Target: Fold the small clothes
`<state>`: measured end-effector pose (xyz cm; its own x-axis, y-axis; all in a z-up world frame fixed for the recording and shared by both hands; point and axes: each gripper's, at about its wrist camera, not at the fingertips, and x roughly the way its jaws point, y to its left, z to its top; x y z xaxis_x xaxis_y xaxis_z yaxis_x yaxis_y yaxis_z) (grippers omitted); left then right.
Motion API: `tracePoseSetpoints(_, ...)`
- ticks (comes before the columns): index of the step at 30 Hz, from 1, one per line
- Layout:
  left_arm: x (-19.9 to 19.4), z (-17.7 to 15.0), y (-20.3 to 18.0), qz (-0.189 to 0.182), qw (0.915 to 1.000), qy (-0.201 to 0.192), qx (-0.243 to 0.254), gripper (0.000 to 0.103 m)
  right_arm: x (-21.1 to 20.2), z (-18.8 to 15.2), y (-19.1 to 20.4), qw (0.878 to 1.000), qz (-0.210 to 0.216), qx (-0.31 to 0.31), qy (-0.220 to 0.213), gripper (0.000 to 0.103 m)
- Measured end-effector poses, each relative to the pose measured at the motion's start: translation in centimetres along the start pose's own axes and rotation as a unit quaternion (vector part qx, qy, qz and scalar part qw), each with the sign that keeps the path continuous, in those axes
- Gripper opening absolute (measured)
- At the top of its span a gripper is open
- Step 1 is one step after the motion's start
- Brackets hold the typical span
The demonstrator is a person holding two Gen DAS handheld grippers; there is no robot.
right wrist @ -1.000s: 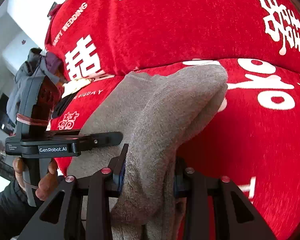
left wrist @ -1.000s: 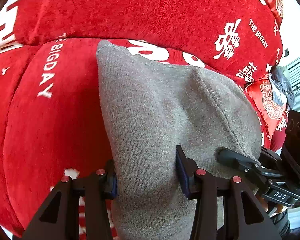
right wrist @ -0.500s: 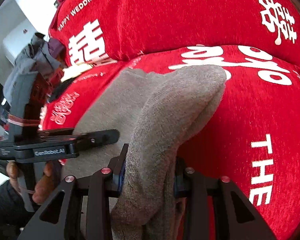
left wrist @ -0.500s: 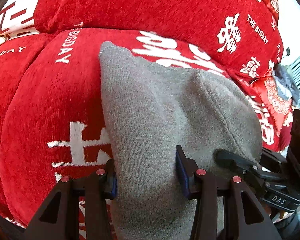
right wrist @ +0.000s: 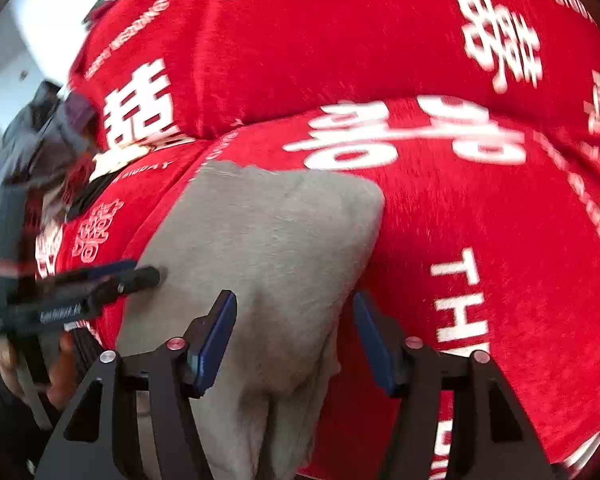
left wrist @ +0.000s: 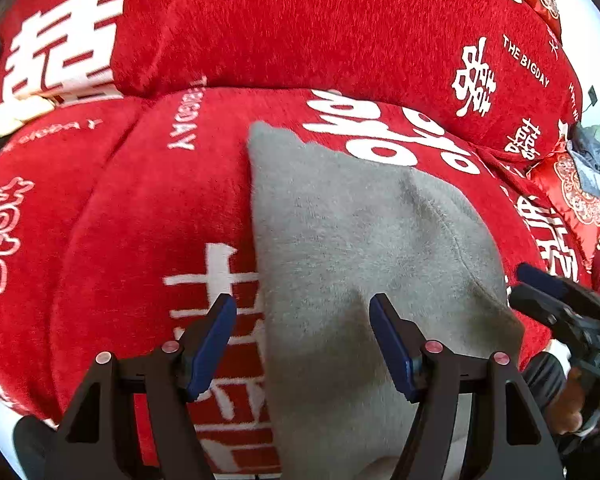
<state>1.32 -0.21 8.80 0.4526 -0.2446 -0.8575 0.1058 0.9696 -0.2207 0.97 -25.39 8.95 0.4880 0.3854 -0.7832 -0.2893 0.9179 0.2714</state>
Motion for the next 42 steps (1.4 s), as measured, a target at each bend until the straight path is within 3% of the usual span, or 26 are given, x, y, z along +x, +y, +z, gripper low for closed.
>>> tracePoseSetpoints(3,-0.8,-0.2,-0.8,0.016,0.9997,-0.005,0.018,0.070,-1.2,-0.5,3.1,0.997,-0.006,-0.078,0.001,0.066)
tracePoseSetpoints(6,0.2,-0.6,-1.3,0.062,0.9973,0.020,0.034,0.070,-1.1,-1.6,6.0,0.988,0.017,-0.153,0.021,0.066)
tracePoseSetpoints(8,0.8,-1.0,-0.9,0.067,0.9969,0.027,0.030,0.071,-0.1,-2.5,7.4,0.983,0.023,-0.179,0.041,0.066)
tracePoseSetpoints(9,0.8,-1.2,-0.6,0.064,0.9974,0.024,0.020,0.082,0.6,-2.9,7.7,0.981,0.022,-0.185,0.052,0.066)
tracePoseSetpoints(11,1.1,-1.3,0.0,0.084,0.9962,0.021,0.010,0.095,2.3,-3.7,7.6,0.980,0.017,-0.181,0.077,0.067)
tracePoseSetpoints(13,1.5,-1.3,0.3,0.077,0.9966,0.027,0.011,0.096,4.0,-4.3,6.7,0.982,0.014,-0.163,0.099,0.067)
tracePoseSetpoints(15,1.5,-1.3,0.3,0.076,0.9967,0.027,0.012,0.096,3.8,-4.4,6.2,0.985,0.028,-0.149,0.085,0.071)
tracePoseSetpoints(24,1.4,0.1,0.7,0.075,0.9966,0.032,0.012,0.095,2.3,-2.8,5.8,0.986,0.048,-0.131,0.092,0.072)
tracePoseSetpoints(30,4.1,3.2,1.1,0.086,0.9951,0.048,0.006,0.095,3.8,1.3,4.1,0.991,0.017,-0.110,0.070,0.073)
tracePoseSetpoints(38,7.2,5.3,1.0,0.088,0.9936,0.070,0.002,0.096,9.6,4.8,2.9,0.990,0.028,-0.094,0.099,0.075)
tracePoseSetpoints(42,6.0,5.2,0.9,0.098,0.9928,0.069,0.002,0.096,9.0,5.0,4.1,0.989,-0.007,-0.113,0.097,0.075)
